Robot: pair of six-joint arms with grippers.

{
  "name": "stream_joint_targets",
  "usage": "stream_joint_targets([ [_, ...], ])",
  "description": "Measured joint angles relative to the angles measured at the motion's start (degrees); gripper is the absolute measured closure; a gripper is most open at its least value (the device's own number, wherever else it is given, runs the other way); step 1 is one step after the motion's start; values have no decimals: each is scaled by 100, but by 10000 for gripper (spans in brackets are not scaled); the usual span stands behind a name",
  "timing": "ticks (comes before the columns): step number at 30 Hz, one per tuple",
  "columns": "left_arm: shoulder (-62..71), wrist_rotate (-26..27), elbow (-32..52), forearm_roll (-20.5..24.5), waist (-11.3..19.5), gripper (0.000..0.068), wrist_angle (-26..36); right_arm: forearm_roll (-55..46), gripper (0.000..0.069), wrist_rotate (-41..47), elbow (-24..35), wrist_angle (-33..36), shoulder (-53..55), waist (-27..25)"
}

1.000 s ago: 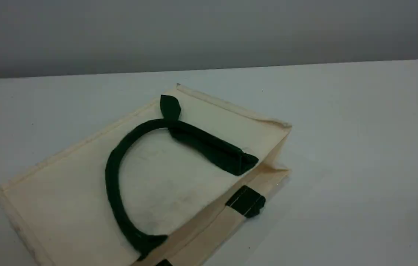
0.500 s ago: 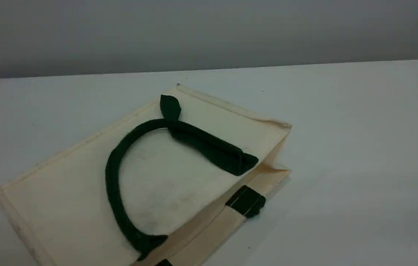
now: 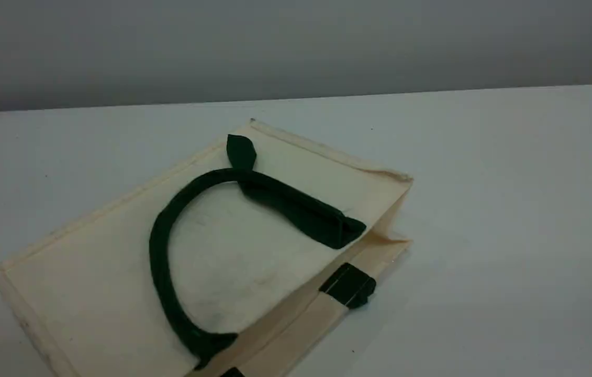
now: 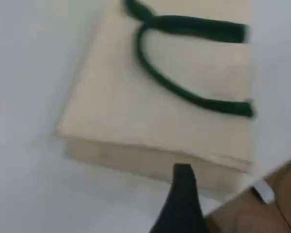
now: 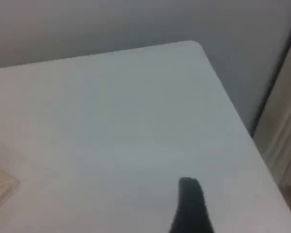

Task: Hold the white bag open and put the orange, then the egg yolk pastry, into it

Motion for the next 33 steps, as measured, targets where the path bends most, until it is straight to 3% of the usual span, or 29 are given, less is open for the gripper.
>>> stream_joint_targets([
  [6,-23,0,0,0,1548,155,7,0,232,6,0,-12,0,0],
  [10,-284,0,0,0,2136,155,19,0,232,6,0,-12,0,0],
  [23,-390,0,-14,0,2198,155,46,0,232,0,5,-12,0,13],
  [33,-390,-5,-14,0,2198,155,35,5,232,7,5,-12,0,744],
])
